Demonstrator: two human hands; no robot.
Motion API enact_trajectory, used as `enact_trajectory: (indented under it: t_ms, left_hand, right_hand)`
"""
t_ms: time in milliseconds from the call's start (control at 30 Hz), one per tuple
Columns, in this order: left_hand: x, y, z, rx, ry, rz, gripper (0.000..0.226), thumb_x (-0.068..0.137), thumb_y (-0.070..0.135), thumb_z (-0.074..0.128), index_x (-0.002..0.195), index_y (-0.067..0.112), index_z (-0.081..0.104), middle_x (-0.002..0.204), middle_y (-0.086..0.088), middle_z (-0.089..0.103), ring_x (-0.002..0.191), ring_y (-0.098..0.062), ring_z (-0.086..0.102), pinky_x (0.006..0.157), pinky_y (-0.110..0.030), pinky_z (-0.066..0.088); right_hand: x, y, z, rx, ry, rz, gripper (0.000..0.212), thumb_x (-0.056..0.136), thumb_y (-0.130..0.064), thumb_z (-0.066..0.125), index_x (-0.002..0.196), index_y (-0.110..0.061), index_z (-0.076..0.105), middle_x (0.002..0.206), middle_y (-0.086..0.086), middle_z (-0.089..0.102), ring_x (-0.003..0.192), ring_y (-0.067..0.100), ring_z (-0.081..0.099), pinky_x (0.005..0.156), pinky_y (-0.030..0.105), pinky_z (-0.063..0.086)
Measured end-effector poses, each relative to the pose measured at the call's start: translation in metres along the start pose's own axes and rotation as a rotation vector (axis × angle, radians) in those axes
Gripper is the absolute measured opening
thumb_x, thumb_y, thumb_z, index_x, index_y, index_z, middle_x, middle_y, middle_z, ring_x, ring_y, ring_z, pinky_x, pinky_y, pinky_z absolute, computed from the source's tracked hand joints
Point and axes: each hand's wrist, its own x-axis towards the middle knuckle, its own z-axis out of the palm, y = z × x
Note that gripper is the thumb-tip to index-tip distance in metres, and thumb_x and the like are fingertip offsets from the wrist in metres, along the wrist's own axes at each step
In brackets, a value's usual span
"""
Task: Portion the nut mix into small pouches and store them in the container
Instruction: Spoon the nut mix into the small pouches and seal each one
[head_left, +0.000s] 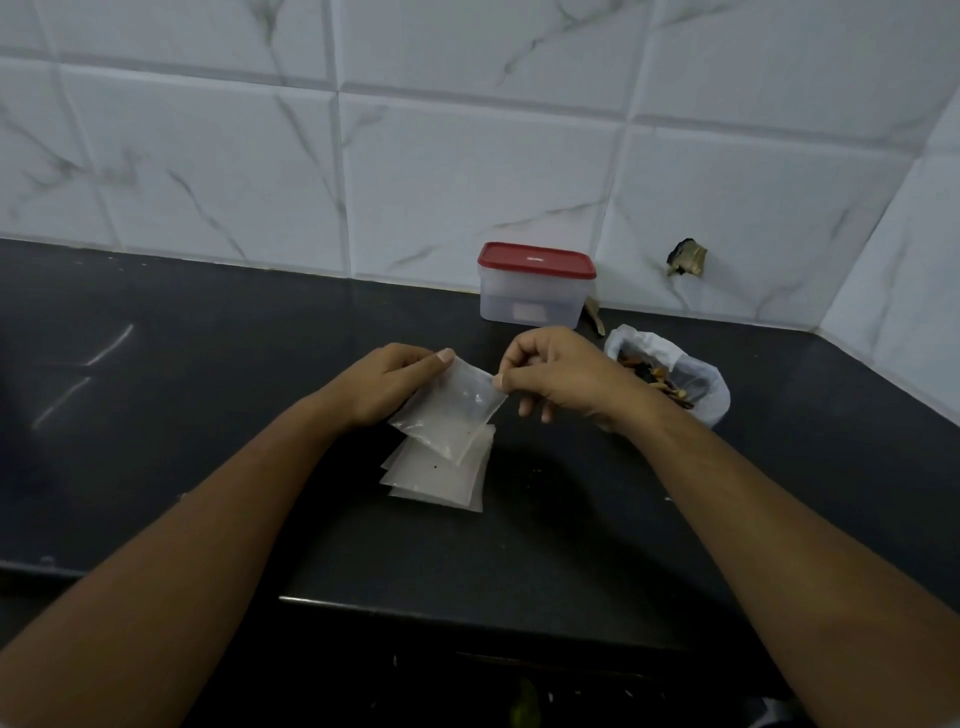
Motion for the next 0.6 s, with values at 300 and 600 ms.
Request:
enact_trajectory:
  t_ms: [300, 600]
  left_hand:
    - [0.007, 0.014, 0.006, -0.27, 0.207, 0.046, 0.041, 0.106, 0.047, 0.043, 0.112, 0.02, 0.073, 0.103, 0.002, 0.075, 0.093, -0.014, 0.068, 0.082, -0.029, 0.053]
    - [0.01, 0.023, 0.046, -0.108, 0.151, 0.059, 0.043, 0.107, 0.047, 0.04, 0.119, 0.02, 0.072, 0.114, 0.008, 0.073, 0.107, -0.001, 0.066, 0.1, -0.03, 0.051]
  right_hand:
    - [-0.004, 0.017, -0.032, 0.261, 0.2, -0.056, 0.021, 0.09, 0.007, 0.069, 0.108, -0.005, 0.068, 0.09, 0.013, 0.074, 0.075, 0.023, 0.074, 0.063, 0.033, 0.063]
    - [-0.007, 0.037, -0.071, 0.186, 0.416, -0.197, 0.013, 0.09, 0.008, 0.067, 0.098, -0.001, 0.07, 0.086, 0.014, 0.072, 0.073, 0.017, 0.071, 0.063, 0.031, 0.063]
